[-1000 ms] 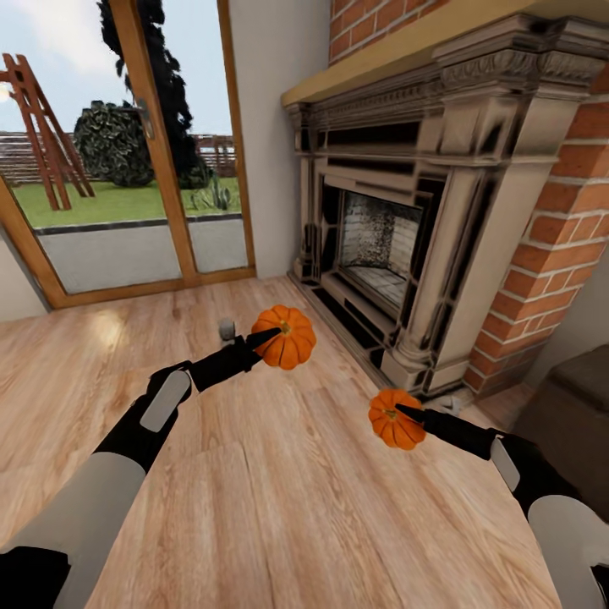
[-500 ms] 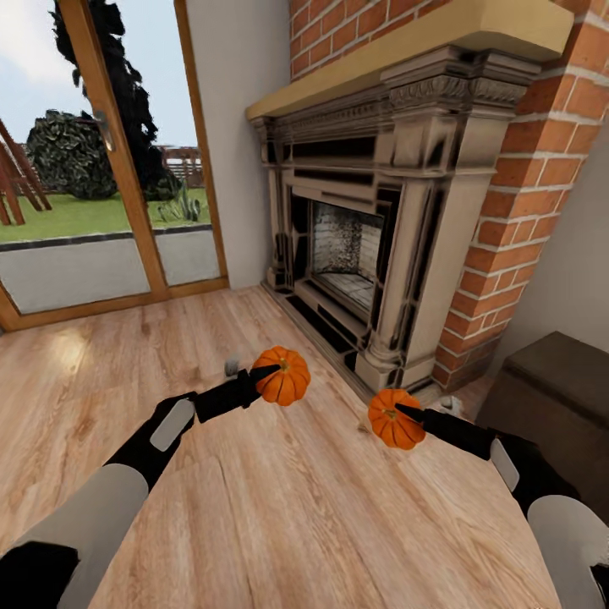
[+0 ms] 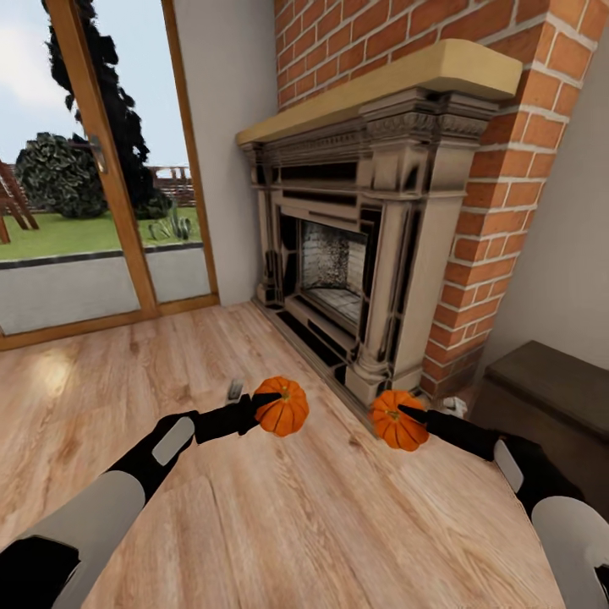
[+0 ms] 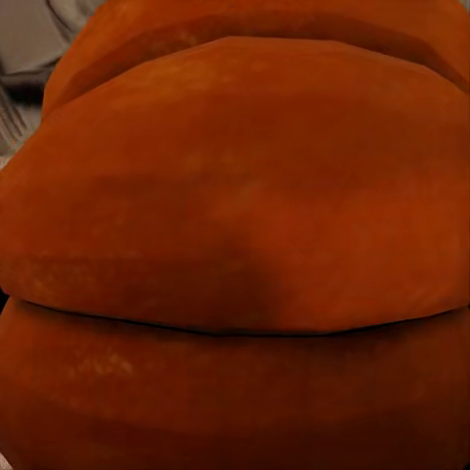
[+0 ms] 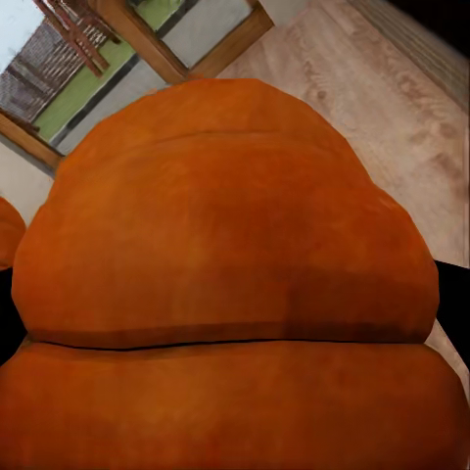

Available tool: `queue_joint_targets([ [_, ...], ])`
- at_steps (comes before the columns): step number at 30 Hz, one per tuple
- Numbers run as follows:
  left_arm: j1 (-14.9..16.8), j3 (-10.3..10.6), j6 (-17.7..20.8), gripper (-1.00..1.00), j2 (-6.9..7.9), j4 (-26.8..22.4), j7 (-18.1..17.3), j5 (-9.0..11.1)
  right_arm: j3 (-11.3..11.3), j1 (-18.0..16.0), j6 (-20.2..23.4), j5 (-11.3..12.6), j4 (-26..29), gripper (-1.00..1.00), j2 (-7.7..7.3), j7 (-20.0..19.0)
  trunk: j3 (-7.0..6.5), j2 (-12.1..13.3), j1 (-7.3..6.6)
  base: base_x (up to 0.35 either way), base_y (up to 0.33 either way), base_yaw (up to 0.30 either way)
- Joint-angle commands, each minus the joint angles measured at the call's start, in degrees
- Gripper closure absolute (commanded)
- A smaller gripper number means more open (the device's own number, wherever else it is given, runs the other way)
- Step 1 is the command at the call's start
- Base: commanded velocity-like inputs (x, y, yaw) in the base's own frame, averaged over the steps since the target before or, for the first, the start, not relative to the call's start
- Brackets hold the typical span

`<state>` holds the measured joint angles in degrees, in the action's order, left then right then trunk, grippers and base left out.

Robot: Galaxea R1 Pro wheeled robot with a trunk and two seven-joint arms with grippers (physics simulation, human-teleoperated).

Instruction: Place each of the two pumpkins and all three candles from the living room inside a cabinet in the living room (use any cabinet), then make sure every cabinet is closed, and position the cauldron so it is next to a table in the living room.

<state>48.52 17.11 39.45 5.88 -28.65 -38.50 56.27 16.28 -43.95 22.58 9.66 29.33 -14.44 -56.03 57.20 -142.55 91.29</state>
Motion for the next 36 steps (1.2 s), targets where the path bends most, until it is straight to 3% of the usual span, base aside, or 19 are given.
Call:
queue_joint_targets([
  [1, 0.0, 0.0, 0.0, 1.00, 0.06, 0.0, 0.0, 0.0, 0.0, 0.0, 0.0, 0.0, 0.0, 1.00, -0.09, 0.0, -0.21, 0.4, -0.22, 0.000, 0.000, -0.258],
  [7, 0.0, -0.1, 0.0, 1.00, 1.20, -0.1, -0.2, 0.1, 0.0, 0.0, 0.0, 0.0, -0.5, 1.00, -0.15, 0.1, -1.45, 2.8, -1.54, 0.000, 0.000, -0.269],
  [36, 0.0, -0.1, 0.0, 1.00, 1.42, 0.4, -0.1, 0.2, 0.0, 0.0, 0.0, 0.0, -0.9, 1.00, -0.15, 0.2, -7.49, 14.5, -7.91, 0.000, 0.000, -0.272],
])
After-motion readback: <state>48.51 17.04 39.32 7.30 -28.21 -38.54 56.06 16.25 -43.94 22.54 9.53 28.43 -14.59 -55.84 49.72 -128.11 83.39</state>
